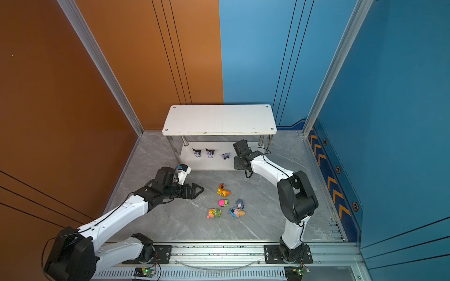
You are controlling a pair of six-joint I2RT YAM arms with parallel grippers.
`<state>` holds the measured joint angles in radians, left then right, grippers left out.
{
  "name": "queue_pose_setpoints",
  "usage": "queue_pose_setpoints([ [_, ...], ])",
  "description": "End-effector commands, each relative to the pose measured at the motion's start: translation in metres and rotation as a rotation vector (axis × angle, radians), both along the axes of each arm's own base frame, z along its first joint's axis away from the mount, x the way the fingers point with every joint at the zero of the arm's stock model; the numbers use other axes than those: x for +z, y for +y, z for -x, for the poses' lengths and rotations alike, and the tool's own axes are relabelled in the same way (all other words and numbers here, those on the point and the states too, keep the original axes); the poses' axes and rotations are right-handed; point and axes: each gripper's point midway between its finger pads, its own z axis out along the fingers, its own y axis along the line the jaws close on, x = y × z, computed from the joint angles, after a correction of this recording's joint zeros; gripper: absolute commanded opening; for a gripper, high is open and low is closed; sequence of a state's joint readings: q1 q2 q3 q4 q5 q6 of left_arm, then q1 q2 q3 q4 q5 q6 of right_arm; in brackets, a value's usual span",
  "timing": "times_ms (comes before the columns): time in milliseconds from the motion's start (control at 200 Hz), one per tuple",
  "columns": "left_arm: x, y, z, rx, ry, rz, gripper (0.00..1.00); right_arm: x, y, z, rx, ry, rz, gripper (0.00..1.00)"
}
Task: Organize plastic toys on shelves
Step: Place the plastic toy on the shelf.
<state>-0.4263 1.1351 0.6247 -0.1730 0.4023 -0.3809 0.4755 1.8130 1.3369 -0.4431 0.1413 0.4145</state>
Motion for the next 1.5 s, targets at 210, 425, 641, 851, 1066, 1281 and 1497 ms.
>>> queue_pose_setpoints([
  [210, -0.002, -0.001, 0.006, -0.034, -0.007, -0.004, 0.98, -0.01, 0.001, -0.025, 0.01, 0.012, -0.005, 0.27],
  [425, -0.003, -0.001, 0.007, -0.035, -0.006, -0.005, 0.98, -0.014, 0.002, -0.029, 0.008, 0.02, -0.005, 0.27],
  [641, -0.003, 0.0, 0.007, -0.032, -0.008, -0.008, 0.98, -0.022, 0.002, -0.032, 0.006, 0.037, -0.004, 0.3],
  [851, -0.002, 0.0, 0.007, -0.034, -0.011, -0.008, 0.98, -0.028, 0.001, -0.035, 0.002, 0.047, -0.005, 0.31],
  [1066, -0.002, 0.0, 0.007, -0.032, -0.013, -0.009, 0.98, -0.024, 0.003, -0.034, 0.006, 0.035, -0.022, 0.4],
  [1281, -0.002, 0.0, 0.006, -0.033, -0.013, -0.008, 0.98, -0.008, 0.004, -0.025, 0.007, 0.013, -0.051, 0.52],
  [1497, 0.0, 0.0, 0.007, -0.034, -0.017, -0.006, 0.98, 0.019, 0.006, 0.006, 0.022, -0.029, -0.078, 0.6],
])
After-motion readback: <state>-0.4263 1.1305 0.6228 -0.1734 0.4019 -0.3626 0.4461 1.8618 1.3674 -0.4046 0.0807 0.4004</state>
